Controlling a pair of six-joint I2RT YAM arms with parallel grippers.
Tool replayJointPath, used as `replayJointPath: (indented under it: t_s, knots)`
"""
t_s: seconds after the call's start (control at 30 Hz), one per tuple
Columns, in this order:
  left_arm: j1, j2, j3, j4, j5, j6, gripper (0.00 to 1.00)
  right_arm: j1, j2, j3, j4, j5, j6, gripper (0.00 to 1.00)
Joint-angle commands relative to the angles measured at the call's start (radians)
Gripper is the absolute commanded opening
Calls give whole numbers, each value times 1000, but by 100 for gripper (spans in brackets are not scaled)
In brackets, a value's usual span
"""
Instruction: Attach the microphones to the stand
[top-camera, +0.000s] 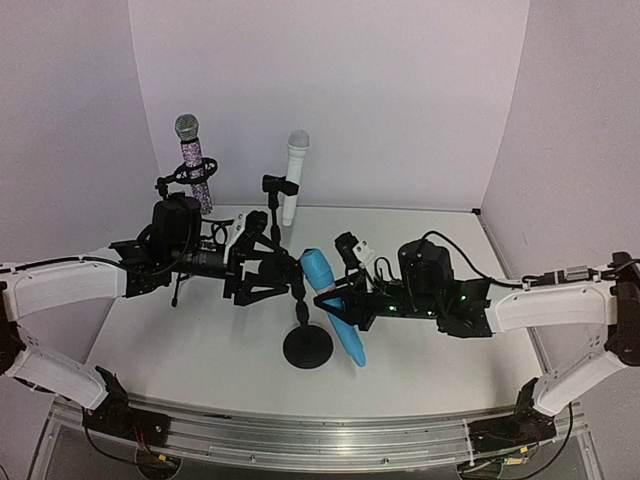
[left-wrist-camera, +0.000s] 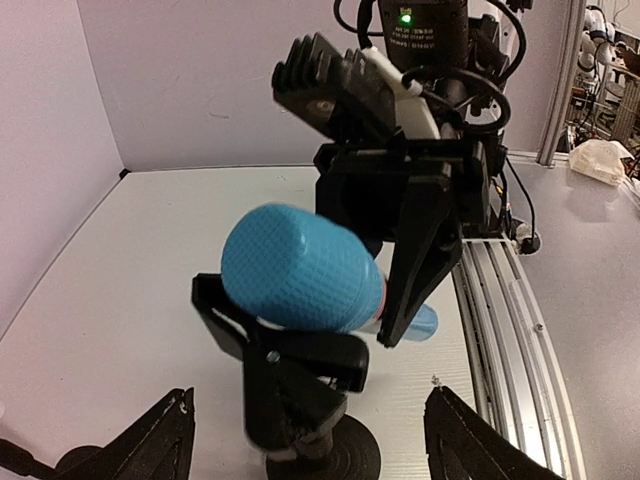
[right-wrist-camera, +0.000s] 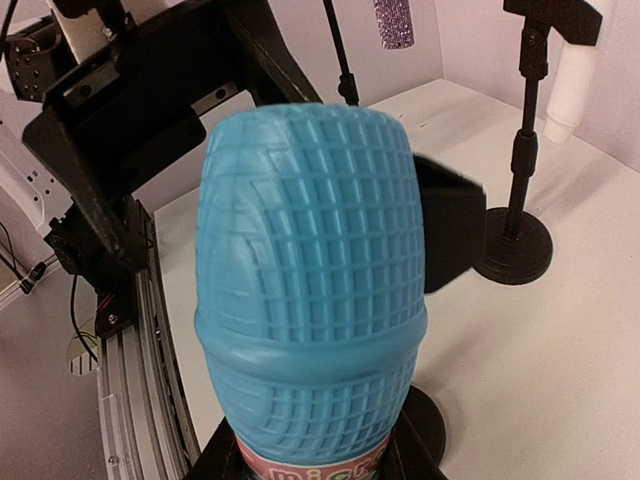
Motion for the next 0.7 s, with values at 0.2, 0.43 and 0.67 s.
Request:
replayJointPath:
  t_s: [0.2,0.43,0.67]
  knots:
    - [-5,9,10,12,-9,-24,84,40,48,25,146,10,62,0]
    - [-11,9,11,11,-61,-33,84,42,-43,-28,133,61,68,0]
    - [-134,-45,-38,56,-307,-66,97,41,-161,-53,42,260,39,0]
